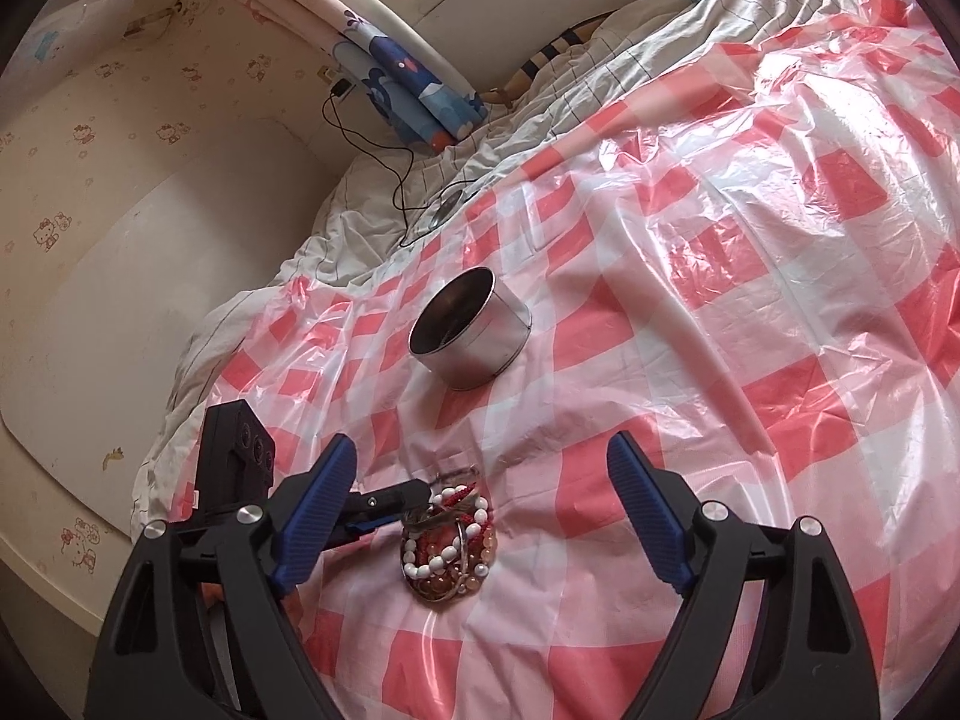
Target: Organize jewelry
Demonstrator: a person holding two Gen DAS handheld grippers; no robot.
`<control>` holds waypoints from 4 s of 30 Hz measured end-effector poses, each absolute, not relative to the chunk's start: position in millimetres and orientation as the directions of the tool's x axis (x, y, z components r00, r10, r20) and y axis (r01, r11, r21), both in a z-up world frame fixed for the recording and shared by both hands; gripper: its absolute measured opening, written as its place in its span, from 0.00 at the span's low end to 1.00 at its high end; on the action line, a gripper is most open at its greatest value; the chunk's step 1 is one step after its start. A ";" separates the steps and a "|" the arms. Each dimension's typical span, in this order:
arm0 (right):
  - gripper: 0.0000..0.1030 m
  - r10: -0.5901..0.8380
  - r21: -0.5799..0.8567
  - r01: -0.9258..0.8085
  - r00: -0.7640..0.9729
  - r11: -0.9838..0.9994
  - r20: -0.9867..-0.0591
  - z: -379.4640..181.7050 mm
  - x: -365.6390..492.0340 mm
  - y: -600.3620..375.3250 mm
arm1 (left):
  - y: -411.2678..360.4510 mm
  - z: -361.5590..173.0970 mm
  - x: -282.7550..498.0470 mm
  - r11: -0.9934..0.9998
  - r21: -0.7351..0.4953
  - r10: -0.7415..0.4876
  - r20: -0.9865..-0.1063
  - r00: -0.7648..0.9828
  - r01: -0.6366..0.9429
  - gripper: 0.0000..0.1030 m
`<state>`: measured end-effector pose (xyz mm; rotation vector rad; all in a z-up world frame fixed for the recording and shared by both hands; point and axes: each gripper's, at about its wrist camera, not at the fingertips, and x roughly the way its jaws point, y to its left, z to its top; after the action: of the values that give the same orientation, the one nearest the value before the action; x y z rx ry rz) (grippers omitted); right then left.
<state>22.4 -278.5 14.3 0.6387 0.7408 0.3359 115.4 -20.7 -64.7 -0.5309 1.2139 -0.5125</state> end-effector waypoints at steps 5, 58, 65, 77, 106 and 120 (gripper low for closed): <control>0.80 0.504 0.622 -0.071 0.661 0.780 -0.556 8.8 27.3 -269.9 | -17.5 -54.6 118.0 0.744 -0.661 -0.657 -0.693 0.298 0.103 0.05; 0.04 0.510 0.523 -0.159 0.571 0.837 -0.643 -0.5 49.8 -230.3 | 43.1 -51.2 128.6 0.797 -0.602 -0.566 -0.727 0.389 0.034 0.05; 0.56 0.502 0.517 -0.117 0.494 0.848 -0.710 -20.6 44.4 -227.7 | 42.5 -54.8 129.6 0.800 -0.600 -0.564 -0.734 0.378 0.029 0.05; 0.55 0.725 0.777 -0.047 0.398 0.628 -0.562 -45.7 46.8 -243.9 | 39.8 -61.8 131.7 0.807 -0.590 -0.557 -0.749 0.359 0.022 0.05; 0.08 0.699 0.774 -0.076 0.492 0.628 -0.519 -35.5 49.9 -245.1 | 34.0 -56.5 132.1 0.793 -0.608 -0.577 -0.722 0.381 0.049 0.05; 0.35 0.783 0.846 -0.066 0.422 0.529 -0.457 -42.6 61.0 -244.1 | 41.9 -52.7 134.8 0.778 -0.627 -0.587 -0.708 0.393 0.031 0.06</control>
<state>61.0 -244.1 -42.6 0.8604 0.9981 0.6230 134.8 41.9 -52.7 -0.5807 1.1091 -0.4209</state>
